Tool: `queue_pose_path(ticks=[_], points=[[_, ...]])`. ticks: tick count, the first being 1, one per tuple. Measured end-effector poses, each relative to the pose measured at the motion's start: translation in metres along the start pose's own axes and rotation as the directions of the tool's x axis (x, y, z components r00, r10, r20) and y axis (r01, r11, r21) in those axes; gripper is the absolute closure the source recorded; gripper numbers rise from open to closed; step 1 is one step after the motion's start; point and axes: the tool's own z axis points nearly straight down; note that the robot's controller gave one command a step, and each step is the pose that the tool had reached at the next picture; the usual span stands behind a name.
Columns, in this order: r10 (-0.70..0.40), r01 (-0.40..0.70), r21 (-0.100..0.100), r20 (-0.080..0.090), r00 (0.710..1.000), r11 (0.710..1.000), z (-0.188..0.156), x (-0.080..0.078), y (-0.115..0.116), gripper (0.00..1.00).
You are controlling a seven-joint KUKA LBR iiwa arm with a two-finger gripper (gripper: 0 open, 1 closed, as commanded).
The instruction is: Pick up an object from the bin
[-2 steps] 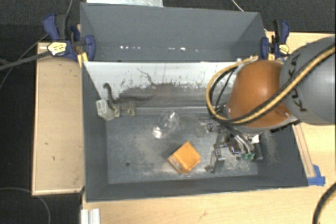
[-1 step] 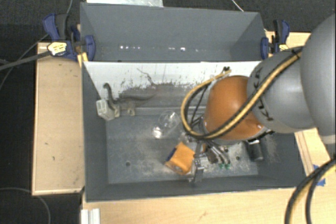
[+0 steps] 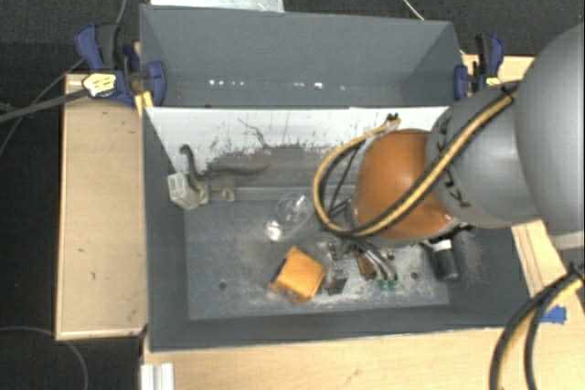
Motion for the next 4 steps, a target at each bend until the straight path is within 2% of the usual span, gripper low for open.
queue_pose_path(ticks=[1,2,3,4], points=[[-0.001,0.001,0.0,0.0,1.0,1.0,0.0,0.0,0.0,0.0],[-0.001,0.001,0.0,0.0,1.0,1.0,0.0,0.0,0.0,0.0],[-0.121,0.121,0.001,0.011,0.993,0.993,-0.001,0.01,0.053,0.0],[-0.117,0.117,0.0,0.003,0.993,0.993,0.001,0.004,0.056,1.0]])
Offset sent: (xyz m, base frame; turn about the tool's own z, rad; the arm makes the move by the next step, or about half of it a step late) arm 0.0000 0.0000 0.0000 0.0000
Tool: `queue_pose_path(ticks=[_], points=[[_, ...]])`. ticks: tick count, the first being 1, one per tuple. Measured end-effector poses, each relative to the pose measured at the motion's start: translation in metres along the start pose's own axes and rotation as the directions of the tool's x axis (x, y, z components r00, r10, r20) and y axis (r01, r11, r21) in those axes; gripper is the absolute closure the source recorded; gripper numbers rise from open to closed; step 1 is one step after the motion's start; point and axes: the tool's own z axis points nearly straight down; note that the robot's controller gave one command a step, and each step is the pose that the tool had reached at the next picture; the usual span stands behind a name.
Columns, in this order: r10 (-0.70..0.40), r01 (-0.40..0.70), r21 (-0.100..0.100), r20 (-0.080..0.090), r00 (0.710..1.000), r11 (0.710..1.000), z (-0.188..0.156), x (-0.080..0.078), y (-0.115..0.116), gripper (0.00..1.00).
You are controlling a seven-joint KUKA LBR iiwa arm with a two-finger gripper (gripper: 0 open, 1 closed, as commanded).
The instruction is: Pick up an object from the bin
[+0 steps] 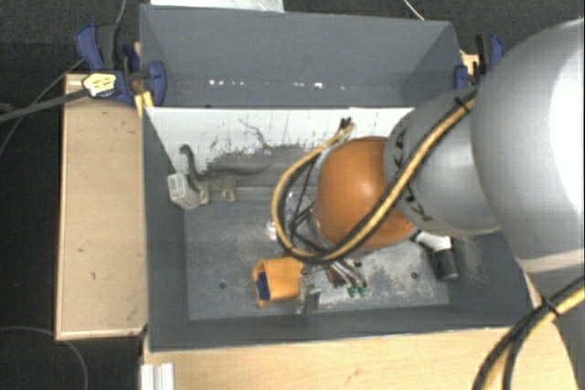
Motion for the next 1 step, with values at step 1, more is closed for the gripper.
queue_pose_path(ticks=[1], points=[[0.0,0.0,0.0,0.0,1.0,1.0,0.0,0.0,0.0,1.0]])
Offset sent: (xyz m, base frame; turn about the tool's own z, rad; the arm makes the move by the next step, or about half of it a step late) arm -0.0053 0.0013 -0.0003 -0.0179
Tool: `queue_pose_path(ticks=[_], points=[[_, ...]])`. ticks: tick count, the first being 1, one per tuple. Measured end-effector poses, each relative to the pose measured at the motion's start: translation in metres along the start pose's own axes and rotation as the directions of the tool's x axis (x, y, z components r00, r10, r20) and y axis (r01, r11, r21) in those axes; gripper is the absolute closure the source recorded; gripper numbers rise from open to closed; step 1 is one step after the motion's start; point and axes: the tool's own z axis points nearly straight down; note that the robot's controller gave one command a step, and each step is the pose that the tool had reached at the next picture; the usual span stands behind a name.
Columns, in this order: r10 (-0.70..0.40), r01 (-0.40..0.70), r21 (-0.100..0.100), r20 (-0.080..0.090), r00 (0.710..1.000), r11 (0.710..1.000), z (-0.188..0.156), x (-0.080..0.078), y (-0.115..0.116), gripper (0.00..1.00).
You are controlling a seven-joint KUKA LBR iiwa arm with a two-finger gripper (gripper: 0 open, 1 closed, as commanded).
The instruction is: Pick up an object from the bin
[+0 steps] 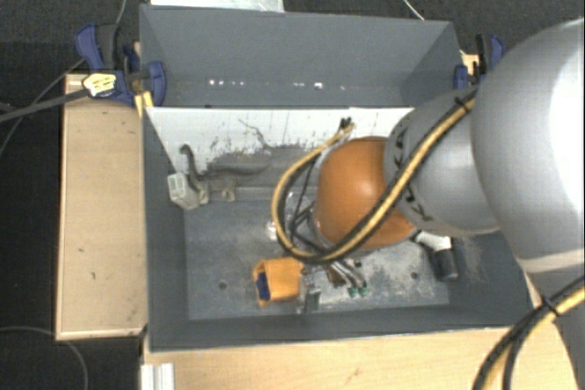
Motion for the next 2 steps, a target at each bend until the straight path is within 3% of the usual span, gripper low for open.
queue_pose_path(ticks=[1,2], points=[[-0.009,0.009,0.0,0.001,1.0,1.0,0.0,0.0032,0.0013,1.0],[-0.037,0.037,0.0,0.004,0.999,0.999,0.0002,-0.0042,-0.0047,1.0]])
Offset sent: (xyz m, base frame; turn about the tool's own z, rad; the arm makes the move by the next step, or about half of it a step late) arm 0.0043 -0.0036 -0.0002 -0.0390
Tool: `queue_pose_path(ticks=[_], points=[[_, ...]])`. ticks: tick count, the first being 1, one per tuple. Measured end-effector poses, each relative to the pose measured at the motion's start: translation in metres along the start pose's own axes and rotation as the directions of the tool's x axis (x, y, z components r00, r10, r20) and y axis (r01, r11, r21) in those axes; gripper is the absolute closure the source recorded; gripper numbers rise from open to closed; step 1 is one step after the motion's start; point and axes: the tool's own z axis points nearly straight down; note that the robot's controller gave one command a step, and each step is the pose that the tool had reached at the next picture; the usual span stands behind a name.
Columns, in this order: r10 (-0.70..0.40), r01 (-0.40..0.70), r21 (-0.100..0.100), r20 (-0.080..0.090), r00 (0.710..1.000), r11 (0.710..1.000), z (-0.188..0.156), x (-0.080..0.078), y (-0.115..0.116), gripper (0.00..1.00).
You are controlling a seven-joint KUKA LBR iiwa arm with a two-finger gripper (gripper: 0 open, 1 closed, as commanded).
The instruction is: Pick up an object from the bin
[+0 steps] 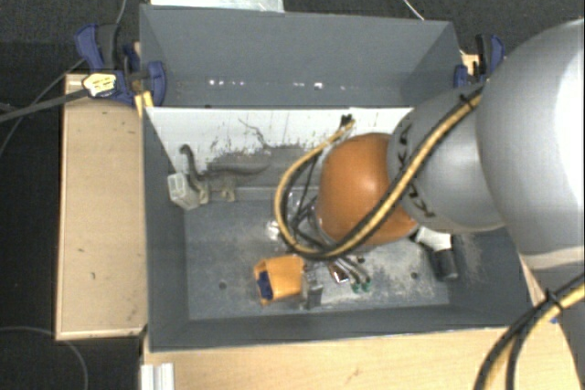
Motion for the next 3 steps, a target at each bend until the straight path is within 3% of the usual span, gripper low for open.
queue_pose_path(ticks=[2,3], points=[[0.006,-0.006,0.0,0.0,1.0,1.0,0.0,0.004,-0.003,1.0],[-0.018,0.018,-0.001,0.006,1.0,1.0,0.0,-0.004,-0.009,1.0]])
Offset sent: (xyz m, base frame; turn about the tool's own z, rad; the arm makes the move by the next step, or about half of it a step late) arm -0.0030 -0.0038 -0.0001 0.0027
